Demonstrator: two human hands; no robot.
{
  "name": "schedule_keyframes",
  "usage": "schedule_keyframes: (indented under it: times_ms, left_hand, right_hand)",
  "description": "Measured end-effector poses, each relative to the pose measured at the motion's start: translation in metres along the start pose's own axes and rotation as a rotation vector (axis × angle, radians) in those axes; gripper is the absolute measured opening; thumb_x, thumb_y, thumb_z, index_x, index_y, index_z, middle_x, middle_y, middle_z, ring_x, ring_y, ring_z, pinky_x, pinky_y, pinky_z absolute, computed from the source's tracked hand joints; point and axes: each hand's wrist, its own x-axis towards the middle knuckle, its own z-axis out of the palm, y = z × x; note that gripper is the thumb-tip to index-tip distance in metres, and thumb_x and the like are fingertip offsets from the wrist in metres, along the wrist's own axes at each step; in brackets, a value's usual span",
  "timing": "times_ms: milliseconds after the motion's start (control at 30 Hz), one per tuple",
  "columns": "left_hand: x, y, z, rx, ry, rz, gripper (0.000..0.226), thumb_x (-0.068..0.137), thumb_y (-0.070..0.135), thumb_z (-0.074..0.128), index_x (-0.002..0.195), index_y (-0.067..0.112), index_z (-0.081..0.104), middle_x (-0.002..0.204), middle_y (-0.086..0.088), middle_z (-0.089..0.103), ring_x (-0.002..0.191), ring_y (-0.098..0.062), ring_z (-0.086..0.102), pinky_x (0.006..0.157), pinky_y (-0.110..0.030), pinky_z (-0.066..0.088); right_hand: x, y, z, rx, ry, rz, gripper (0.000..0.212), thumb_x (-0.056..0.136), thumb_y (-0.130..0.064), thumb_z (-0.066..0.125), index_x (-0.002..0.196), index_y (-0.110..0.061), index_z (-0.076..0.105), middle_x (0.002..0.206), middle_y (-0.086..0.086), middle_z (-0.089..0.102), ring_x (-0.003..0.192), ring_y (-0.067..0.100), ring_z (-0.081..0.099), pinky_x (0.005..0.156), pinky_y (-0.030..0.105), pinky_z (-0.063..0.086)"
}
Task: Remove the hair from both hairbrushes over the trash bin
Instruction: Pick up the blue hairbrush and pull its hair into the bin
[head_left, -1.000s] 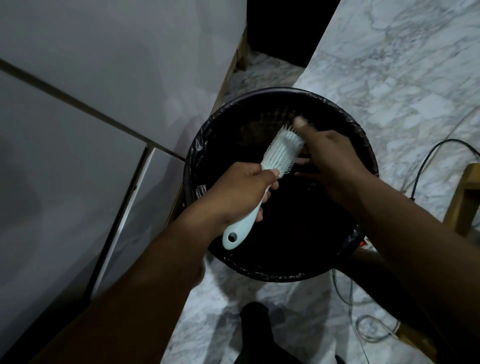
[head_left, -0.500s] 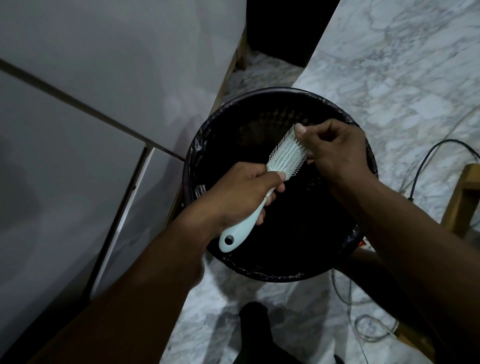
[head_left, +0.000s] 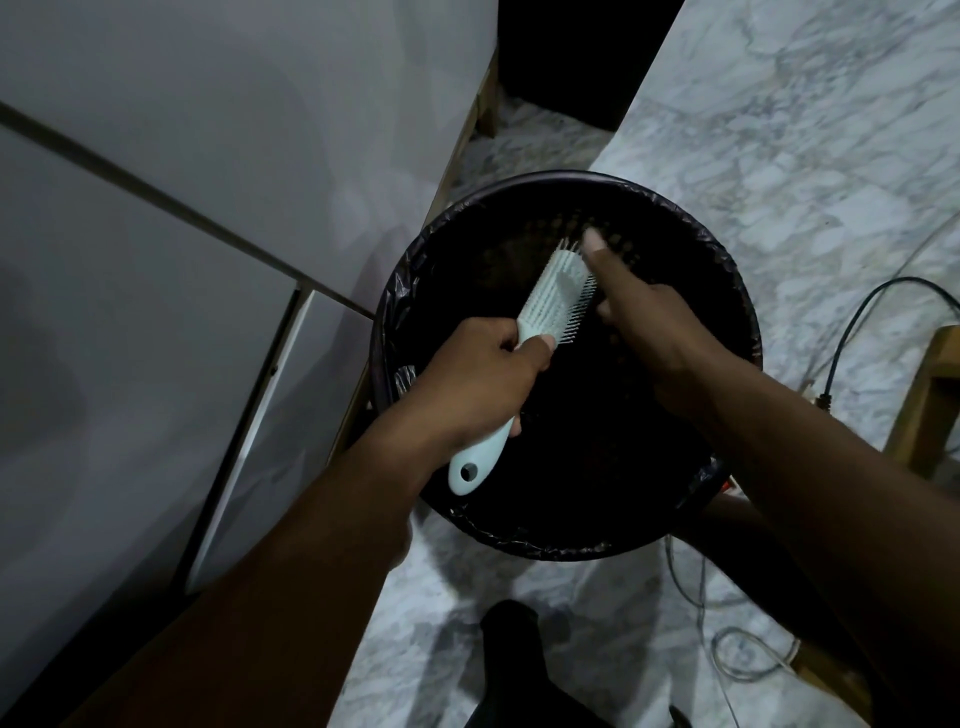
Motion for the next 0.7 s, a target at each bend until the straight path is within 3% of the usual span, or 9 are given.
schedule_keyframes:
  times_ms: [133, 233, 367, 500, 600, 700]
  left_hand:
    - [-0.0028, 0.0016, 0.0019, 0.022, -0.032, 0.087, 0.017, 0.101, 0.024, 0.06, 0.095, 0.01, 0.067, 0.045, 0.008, 0.055, 0.036, -0.012, 0.053, 0.044, -0.027, 0.045]
    - [-0.0017, 0.0024, 0.0002, -0.024, -0.015, 0.111, 0.015, 0.1, 0.022, 0.061, 0.094, 0.01, 0.067, 0.05, 0.005, 0.055, 0.036, -0.016, 0.052, 0.044, -0.026, 0.043]
    - [-0.0005, 0.0046, -0.0007, -0.145, -0.003, 0.07, 0.02, 0.101, 0.021, 0.061, 0.088, 0.008, 0.068, 0.055, 0.0, 0.053, 0.034, -0.015, 0.048, 0.039, -0.024, 0.043]
    - [0.0016, 0.0065, -0.0024, -0.265, 0.025, 0.022, 0.024, 0.101, 0.023, 0.06, 0.087, 0.005, 0.068, 0.057, -0.003, 0.051, 0.033, -0.013, 0.046, 0.036, -0.021, 0.041]
    - [0.0046, 0.0046, -0.0039, -0.285, 0.097, 0.027, 0.024, 0.101, 0.023, 0.06, 0.087, 0.006, 0.067, 0.058, -0.002, 0.051, 0.033, -0.012, 0.046, 0.037, -0.02, 0.042]
    - [0.0063, 0.0, -0.0019, -0.193, 0.135, 0.07, 0.02, 0.101, 0.024, 0.062, 0.091, 0.008, 0.07, 0.053, 0.003, 0.055, 0.033, -0.01, 0.05, 0.038, -0.02, 0.042]
  right_hand:
    - [0.0018, 0.0003, 0.0012, 0.003, -0.097, -0.116, 0.074, 0.086, -0.065, 0.058, 0.089, 0.007, 0.074, 0.068, 0.01, 0.064, 0.057, 0.02, 0.058, 0.057, 0.027, 0.042]
    - [0.0021, 0.0002, 0.0004, 0.14, -0.159, -0.171, 0.052, 0.097, -0.046, 0.055, 0.06, -0.012, 0.069, 0.042, -0.002, 0.052, 0.033, 0.009, 0.041, 0.041, 0.019, 0.034]
    - [0.0067, 0.0015, 0.0016, 0.302, -0.224, -0.171, 0.048, 0.102, -0.034, 0.051, 0.059, -0.013, 0.054, 0.053, 0.004, 0.043, 0.045, 0.015, 0.036, 0.046, 0.026, 0.032]
    - [0.0071, -0.0034, 0.0025, 0.454, -0.271, -0.058, 0.038, 0.104, -0.03, 0.044, 0.072, -0.014, 0.057, 0.061, 0.001, 0.051, 0.05, 0.011, 0.046, 0.049, 0.021, 0.04]
    - [0.0073, -0.007, -0.0016, 0.482, -0.234, 0.018, 0.042, 0.1, -0.045, 0.047, 0.072, -0.016, 0.058, 0.061, 0.0, 0.053, 0.052, 0.014, 0.047, 0.052, 0.026, 0.039]
    - [0.0014, -0.006, -0.0025, 0.249, -0.185, -0.05, 0.055, 0.079, -0.07, 0.062, 0.062, -0.018, 0.056, 0.057, 0.0, 0.05, 0.051, 0.014, 0.046, 0.054, 0.028, 0.038]
